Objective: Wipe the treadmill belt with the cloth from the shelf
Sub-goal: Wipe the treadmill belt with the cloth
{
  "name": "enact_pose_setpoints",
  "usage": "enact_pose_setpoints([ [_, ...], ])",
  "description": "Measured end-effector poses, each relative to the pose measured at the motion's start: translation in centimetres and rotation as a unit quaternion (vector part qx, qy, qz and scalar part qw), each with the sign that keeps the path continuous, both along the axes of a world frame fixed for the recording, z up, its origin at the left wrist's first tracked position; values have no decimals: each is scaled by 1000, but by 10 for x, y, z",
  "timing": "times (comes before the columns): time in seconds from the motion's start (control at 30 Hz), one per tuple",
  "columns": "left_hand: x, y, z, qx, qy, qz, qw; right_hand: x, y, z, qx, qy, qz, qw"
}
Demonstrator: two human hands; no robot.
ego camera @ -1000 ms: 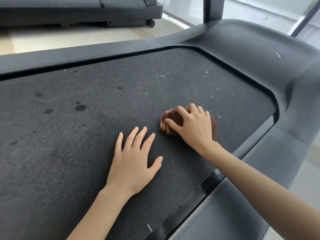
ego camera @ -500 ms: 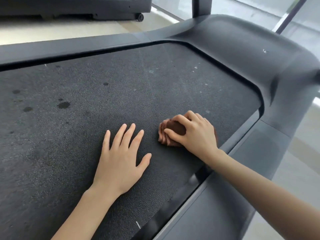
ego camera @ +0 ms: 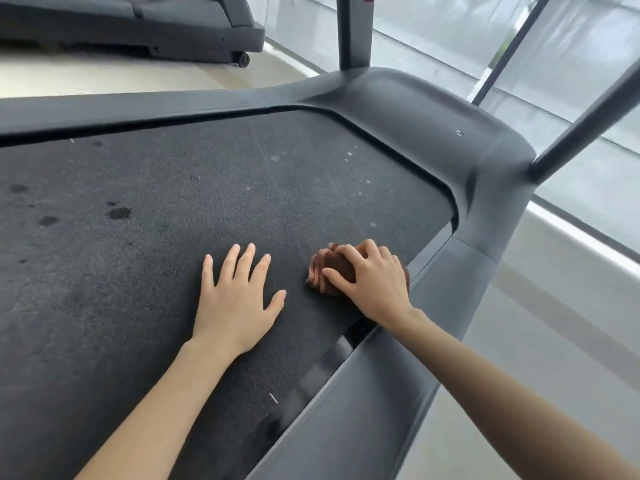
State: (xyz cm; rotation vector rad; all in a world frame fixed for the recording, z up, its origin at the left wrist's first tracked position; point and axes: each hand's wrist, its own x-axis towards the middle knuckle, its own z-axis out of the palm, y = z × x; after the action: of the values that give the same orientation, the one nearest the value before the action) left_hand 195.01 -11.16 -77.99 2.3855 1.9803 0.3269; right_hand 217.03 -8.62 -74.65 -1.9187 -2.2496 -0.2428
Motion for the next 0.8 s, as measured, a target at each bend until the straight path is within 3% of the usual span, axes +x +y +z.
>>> enact_pose_setpoints([
  [0.1,1,2,1,-13,-5,-6,1000,6,4,-4,29,-11,16,999],
  [0.23,2,8,5,-2,-1,-42,999,14,32,-13,77,38,7,996],
  [0.37,29,22,9,3,13,-97,995,47,84,-13,70,45,-9,996],
  [0.63,72,57,1,12,-16,-54,998,118,215,-5,48,50,-33,997],
  [0.8,74,51,2,1,12,-46,999,122,226,-6,71,56,-32,995],
])
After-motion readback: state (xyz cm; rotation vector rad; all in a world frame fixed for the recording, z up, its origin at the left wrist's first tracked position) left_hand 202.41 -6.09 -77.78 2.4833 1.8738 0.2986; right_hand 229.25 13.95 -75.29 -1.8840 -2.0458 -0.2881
